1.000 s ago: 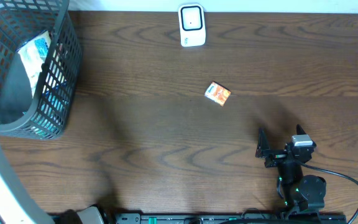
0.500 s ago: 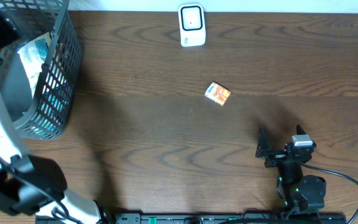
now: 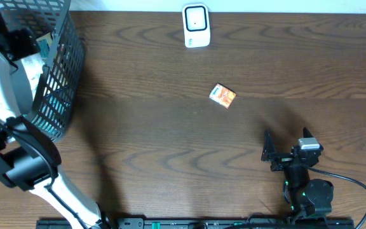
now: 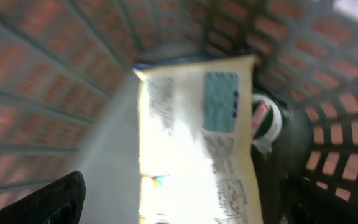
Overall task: Scan the item barcode
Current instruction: 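Reach into the basket and grasp the white-and-blue snack bag with the left gripper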
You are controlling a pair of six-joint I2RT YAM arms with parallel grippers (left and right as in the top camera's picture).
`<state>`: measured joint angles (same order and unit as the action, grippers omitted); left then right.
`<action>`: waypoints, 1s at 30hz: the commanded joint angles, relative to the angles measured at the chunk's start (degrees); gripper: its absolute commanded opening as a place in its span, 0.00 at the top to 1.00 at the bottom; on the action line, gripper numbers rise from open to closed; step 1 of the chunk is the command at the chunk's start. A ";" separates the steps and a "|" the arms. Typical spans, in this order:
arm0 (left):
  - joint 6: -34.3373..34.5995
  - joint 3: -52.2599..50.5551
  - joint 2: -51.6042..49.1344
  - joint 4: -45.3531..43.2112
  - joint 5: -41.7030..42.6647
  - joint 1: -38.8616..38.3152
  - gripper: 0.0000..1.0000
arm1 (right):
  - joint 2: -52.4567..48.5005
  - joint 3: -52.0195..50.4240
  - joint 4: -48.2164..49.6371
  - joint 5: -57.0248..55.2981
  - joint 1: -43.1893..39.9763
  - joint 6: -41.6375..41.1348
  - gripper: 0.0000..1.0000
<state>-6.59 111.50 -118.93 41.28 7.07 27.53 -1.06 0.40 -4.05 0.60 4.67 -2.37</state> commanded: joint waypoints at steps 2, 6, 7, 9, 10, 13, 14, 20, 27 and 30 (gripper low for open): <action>-2.82 -0.37 -4.11 0.31 6.03 0.09 0.02 | 0.20 -0.09 -0.26 -0.04 -0.28 -0.57 0.01; -2.82 -0.37 -7.15 0.61 6.08 0.09 0.02 | 0.20 -0.09 -0.24 -0.04 -0.28 -0.57 0.01; -2.82 -0.39 -7.80 0.72 6.10 0.04 0.02 | 0.20 -0.09 -0.26 -0.04 -0.28 -0.57 0.01; -2.84 -0.37 -9.16 0.87 6.36 0.02 0.03 | 0.20 -0.09 -0.26 -0.04 -0.28 -0.57 0.01; -2.86 -0.39 -9.79 0.90 7.06 0.02 0.02 | 0.20 -0.09 -0.26 -0.04 -0.28 -0.57 0.01; -2.86 -0.39 -11.61 0.57 7.78 0.02 0.02 | 0.20 -0.09 -0.24 -0.04 -0.28 -0.57 0.01; -2.86 -0.39 -12.11 0.42 7.76 0.02 0.02 | 0.20 -0.09 -0.24 -0.04 -0.28 -0.57 0.01; -3.30 -0.39 -16.13 0.22 7.28 0.02 0.02 | 0.20 -0.09 -0.26 -0.04 -0.28 -0.57 0.01; -3.26 -0.50 -19.02 0.68 5.77 0.04 0.23 | 0.20 -0.09 -0.26 -0.04 -0.28 -0.57 0.01; -3.26 -0.48 -18.86 0.92 5.77 0.04 0.57 | 0.20 -0.09 -0.24 -0.04 -0.28 -0.57 0.01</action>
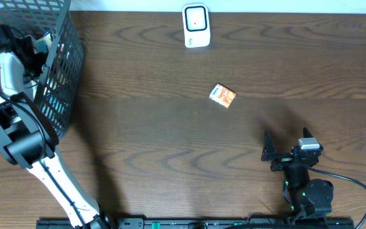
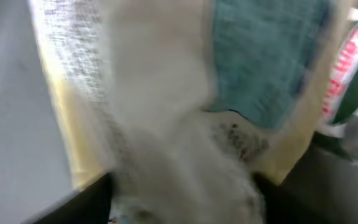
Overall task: Scan the item barcode
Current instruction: 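Reach into the basket and grasp the white-and-blue snack bag with the left gripper, then carry the snack bag near the scanner and drop it beside the orange box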
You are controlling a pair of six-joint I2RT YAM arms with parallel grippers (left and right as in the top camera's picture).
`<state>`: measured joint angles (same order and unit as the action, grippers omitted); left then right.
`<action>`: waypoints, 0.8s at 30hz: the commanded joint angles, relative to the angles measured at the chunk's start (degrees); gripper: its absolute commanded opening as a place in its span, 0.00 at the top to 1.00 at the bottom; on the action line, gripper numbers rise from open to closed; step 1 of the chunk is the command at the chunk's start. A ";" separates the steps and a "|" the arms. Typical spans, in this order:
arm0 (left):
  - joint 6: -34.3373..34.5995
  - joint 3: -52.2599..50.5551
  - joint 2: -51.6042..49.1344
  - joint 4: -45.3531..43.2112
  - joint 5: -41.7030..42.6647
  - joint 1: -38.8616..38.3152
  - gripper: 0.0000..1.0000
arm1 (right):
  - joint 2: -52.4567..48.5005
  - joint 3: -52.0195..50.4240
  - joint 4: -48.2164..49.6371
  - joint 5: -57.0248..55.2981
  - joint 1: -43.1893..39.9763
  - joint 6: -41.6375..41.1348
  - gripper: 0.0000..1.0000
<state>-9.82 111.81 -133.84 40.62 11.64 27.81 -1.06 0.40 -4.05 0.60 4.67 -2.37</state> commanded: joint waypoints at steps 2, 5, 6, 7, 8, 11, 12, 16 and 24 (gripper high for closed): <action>-0.02 -0.70 -3.85 2.05 1.20 -0.24 0.91 | 0.20 -0.09 -0.26 -0.04 -0.28 -0.57 0.01; 0.00 -0.13 -2.89 3.56 1.20 -0.15 0.93 | 0.20 -0.09 -0.24 -0.04 -0.28 -0.57 0.01; 0.28 -0.11 -1.20 4.33 1.20 0.00 0.93 | 0.20 -0.09 -0.24 -0.04 -0.28 -0.57 0.01; 1.49 -0.11 0.00 4.35 1.22 0.04 0.93 | 0.20 -0.09 -0.26 -0.04 -0.28 -0.57 0.01; 2.82 -0.11 1.25 4.35 1.22 0.13 0.93 | 0.20 -0.09 -0.24 -0.04 -0.28 -0.57 0.01; 6.97 -0.11 6.51 4.33 1.22 0.39 0.93 | 0.20 -0.09 -0.24 -0.04 -0.28 -0.57 0.01; 8.35 -0.11 8.92 4.31 1.22 0.44 0.93 | 0.20 -0.09 -0.26 -0.04 -0.28 -0.57 0.01; 9.73 -0.13 18.99 4.00 1.20 0.50 0.93 | 0.20 -0.09 -0.26 -0.04 -0.28 -0.57 0.01; 14.56 -0.13 37.81 -0.26 1.25 0.46 0.93 | 0.20 -0.09 -0.24 -0.04 -0.28 -0.57 0.01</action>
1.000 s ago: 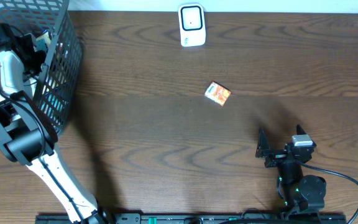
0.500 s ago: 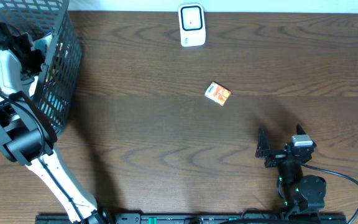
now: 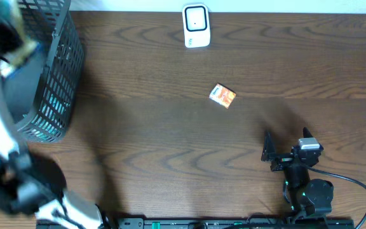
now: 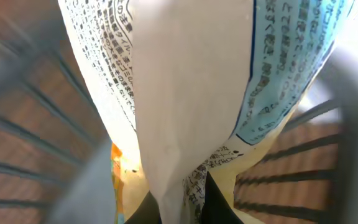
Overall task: Scan the item barcode
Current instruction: 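Carry the snack bag near the scanner and drop it beside the orange box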
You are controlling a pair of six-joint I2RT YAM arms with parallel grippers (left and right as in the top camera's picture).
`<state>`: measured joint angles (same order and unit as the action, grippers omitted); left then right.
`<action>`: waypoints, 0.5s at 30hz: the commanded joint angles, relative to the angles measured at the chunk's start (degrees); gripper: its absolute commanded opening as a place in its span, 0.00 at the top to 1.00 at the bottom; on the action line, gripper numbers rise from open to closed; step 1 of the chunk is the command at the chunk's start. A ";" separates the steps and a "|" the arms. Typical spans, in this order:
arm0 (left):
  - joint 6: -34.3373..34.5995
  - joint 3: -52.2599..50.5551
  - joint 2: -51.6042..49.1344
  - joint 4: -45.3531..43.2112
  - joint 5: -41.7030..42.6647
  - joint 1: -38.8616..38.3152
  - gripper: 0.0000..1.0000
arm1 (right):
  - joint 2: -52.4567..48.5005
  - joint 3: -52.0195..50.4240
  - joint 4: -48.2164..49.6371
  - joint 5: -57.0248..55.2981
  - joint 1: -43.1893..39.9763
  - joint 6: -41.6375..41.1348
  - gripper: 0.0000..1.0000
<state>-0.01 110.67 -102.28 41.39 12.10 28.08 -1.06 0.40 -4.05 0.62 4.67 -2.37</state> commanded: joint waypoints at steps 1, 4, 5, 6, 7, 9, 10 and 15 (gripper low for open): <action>7.15 1.01 8.37 -1.77 0.81 0.11 0.93 | 0.20 -0.09 -0.24 -0.07 -0.28 -0.57 0.01; 15.47 1.01 13.49 -3.17 1.20 0.07 0.93 | 0.20 -0.09 -0.24 -0.07 -0.28 -0.57 0.01; 18.64 1.01 15.17 -3.32 2.23 0.07 0.93 | 0.20 -0.09 -0.26 -0.07 -0.28 -0.57 0.01; 21.31 1.01 16.46 -3.32 4.09 0.07 0.93 | 0.20 -0.09 -0.24 -0.07 -0.28 -0.57 0.01; 22.88 1.01 17.40 -3.32 6.25 -0.02 0.93 | 0.20 -0.09 -0.24 -0.07 -0.28 -0.57 0.01; 24.92 0.98 18.75 -3.32 12.37 -1.03 0.93 | 0.20 -0.09 -0.24 -0.07 -0.28 -0.57 0.01; 25.33 0.98 19.02 -3.30 15.56 -1.92 0.93 | 0.20 -0.09 -0.24 -0.07 -0.28 -0.57 0.01; 24.96 0.81 17.94 -1.49 21.73 -11.98 0.92 | 0.20 -0.09 -0.24 -0.07 -0.28 -0.57 0.01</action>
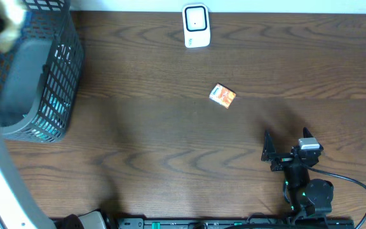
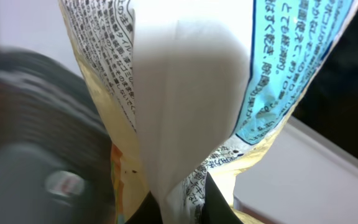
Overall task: Scan the item barcode
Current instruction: 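Carry the snack bag near the scanner and drop it beside the orange box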
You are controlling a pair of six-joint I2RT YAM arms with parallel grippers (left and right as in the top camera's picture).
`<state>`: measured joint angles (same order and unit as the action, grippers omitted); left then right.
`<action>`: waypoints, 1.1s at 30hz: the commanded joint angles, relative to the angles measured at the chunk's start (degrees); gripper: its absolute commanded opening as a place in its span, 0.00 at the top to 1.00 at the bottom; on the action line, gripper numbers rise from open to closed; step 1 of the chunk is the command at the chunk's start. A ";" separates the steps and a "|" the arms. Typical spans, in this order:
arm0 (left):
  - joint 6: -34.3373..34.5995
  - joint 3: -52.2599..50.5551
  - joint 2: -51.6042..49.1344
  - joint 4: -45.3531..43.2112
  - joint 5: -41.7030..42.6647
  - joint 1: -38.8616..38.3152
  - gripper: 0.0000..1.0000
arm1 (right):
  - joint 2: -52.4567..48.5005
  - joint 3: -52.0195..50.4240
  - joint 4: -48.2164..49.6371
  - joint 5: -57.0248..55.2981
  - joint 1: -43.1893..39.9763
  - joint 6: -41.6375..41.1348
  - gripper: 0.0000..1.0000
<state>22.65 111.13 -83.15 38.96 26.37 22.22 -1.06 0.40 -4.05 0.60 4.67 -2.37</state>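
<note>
A white and yellow snack packet (image 2: 185, 93) with Japanese print and a light blue panel fills the left wrist view. My left gripper (image 2: 178, 206) is shut on its lower edge, the dark fingers (image 2: 216, 205) pinching it from both sides. From overhead the packet (image 1: 8, 19) is a pale blur at the top left corner, above the black mesh basket (image 1: 43, 76). The white barcode scanner (image 1: 196, 25) stands at the table's far edge. My right gripper (image 1: 286, 147) rests open near the front right, holding nothing.
A small orange and teal box (image 1: 222, 95) lies on the wooden table right of the middle. More items lie in the bottom of the basket. My left arm runs up the left edge of the overhead view.
The left gripper has gone up and further to the far left with the packet. The basket mesh no longer surrounds it in the wrist view. The right arm has not moved.
At first my left gripper stood open inside the basket, over the packet. Then it was down close against the packet. Then it was shut on the packet at the height of the basket's rim, and now it holds it clear above the basket.
</note>
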 commanded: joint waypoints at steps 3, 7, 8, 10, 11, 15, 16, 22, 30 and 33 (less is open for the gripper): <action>-0.59 -0.09 -3.39 3.08 7.48 -13.75 0.93 | 0.20 -0.09 -0.24 -0.04 -0.28 -0.57 0.01; -6.49 -0.33 -8.00 7.02 7.19 -24.00 0.93 | 0.20 -0.09 -0.24 -0.04 -0.28 -0.57 0.01; -7.32 -0.33 -9.42 7.76 6.27 -26.23 0.93 | 0.20 -0.09 -0.26 -0.04 -0.28 -0.57 0.01; -7.63 -0.33 -12.37 9.60 2.49 -30.34 0.93 | 0.20 -0.09 -0.26 -0.04 -0.28 -0.57 0.01; -7.63 -0.33 -13.97 10.58 -0.20 -32.33 0.93 | 0.20 -0.09 -0.26 -0.04 -0.28 -0.57 0.01; -7.61 -0.33 -20.28 13.33 -11.80 -38.99 0.92 | 0.20 -0.09 -0.26 -0.04 -0.28 -0.57 0.01; -7.61 -0.33 -22.05 14.03 -14.69 -40.57 0.92 | 0.20 -0.09 -0.26 -0.04 -0.28 -0.57 0.01; -7.32 -0.33 -32.37 16.26 -23.15 -47.52 0.93 | 0.20 -0.09 -0.24 -0.04 -0.28 -0.57 0.01; -7.34 -0.33 -41.88 15.87 -22.97 -52.22 0.68 | 0.20 -0.09 -0.26 -0.04 -0.28 -0.57 0.01; -7.37 -0.33 -42.66 15.80 -22.97 -52.92 0.44 | 0.20 -0.09 -0.26 -0.04 -0.28 -0.57 0.01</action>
<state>15.88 110.91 -125.67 54.92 4.47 -30.37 -1.06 0.40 -4.05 0.60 4.67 -2.37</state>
